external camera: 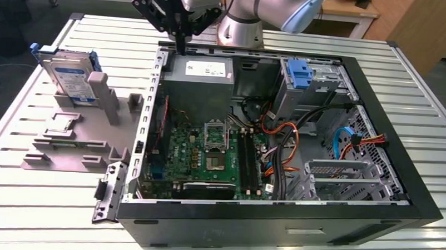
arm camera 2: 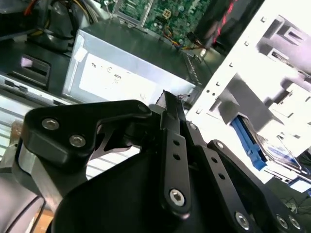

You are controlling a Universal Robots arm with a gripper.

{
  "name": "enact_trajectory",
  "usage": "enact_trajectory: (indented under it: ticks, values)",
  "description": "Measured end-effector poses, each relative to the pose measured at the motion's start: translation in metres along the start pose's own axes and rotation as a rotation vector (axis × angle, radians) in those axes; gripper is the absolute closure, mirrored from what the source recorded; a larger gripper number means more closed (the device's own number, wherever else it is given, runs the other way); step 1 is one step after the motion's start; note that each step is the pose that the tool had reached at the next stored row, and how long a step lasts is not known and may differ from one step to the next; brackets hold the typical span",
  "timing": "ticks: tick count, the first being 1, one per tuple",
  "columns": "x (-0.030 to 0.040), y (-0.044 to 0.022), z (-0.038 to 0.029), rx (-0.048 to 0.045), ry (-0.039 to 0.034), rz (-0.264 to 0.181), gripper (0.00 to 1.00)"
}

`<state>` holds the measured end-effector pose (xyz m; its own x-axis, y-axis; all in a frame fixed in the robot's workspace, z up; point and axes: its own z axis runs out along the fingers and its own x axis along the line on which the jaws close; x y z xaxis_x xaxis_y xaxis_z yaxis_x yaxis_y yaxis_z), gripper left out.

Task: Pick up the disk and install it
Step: 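Reach for the disk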

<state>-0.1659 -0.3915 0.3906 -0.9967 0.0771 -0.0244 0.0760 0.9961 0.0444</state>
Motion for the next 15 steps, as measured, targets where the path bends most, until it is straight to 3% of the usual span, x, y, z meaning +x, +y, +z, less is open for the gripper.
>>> enact_trajectory:
  ticks: [15]
  values:
    - [0.0184,-0.0006,0.0002,0.0001,0.0,0.001,0.9]
